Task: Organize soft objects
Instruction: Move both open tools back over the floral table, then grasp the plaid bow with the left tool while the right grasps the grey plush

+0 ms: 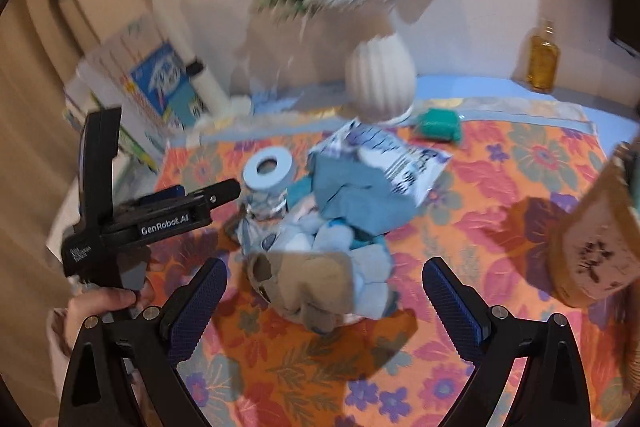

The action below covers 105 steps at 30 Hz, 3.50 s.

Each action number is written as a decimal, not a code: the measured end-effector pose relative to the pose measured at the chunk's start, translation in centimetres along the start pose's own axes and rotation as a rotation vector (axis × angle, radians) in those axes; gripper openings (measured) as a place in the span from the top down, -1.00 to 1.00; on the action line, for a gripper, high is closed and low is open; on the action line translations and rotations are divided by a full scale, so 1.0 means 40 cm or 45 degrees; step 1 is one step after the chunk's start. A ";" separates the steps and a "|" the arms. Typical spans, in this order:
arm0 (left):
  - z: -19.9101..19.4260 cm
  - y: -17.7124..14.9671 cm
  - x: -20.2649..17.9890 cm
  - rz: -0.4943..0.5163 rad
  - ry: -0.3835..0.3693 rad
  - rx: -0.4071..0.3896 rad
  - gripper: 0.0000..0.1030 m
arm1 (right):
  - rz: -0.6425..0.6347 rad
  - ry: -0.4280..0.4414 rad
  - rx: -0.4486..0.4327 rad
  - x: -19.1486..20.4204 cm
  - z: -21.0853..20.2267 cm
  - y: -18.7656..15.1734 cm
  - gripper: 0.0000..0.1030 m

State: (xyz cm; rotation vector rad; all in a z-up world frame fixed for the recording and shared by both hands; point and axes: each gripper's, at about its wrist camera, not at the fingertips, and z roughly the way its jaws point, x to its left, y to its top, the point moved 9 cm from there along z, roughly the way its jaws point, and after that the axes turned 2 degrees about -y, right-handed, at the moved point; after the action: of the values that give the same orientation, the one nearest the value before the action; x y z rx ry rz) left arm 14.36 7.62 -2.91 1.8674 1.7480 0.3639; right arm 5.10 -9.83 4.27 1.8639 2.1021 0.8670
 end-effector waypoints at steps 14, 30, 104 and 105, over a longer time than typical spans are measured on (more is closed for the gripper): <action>0.092 -0.063 0.012 0.120 0.018 0.032 -0.99 | -0.065 -0.095 -0.140 0.028 0.132 -0.025 -1.00; 0.094 -0.057 0.017 0.110 0.061 -0.025 -1.00 | -0.065 -0.054 -0.250 0.011 0.158 -0.044 -1.00; -0.082 -0.165 0.041 -0.140 -0.068 -0.154 0.61 | -0.471 -0.249 -0.152 0.106 0.107 -0.213 -0.71; -0.083 -0.165 0.043 -0.143 -0.071 -0.154 0.61 | -0.408 -0.176 -0.149 0.099 0.100 -0.197 -0.69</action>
State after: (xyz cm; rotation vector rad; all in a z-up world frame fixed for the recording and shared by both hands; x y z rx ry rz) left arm 7.27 9.99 -4.21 1.6721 1.7451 0.3627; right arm -0.19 -5.14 -2.35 1.4323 2.1335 0.7434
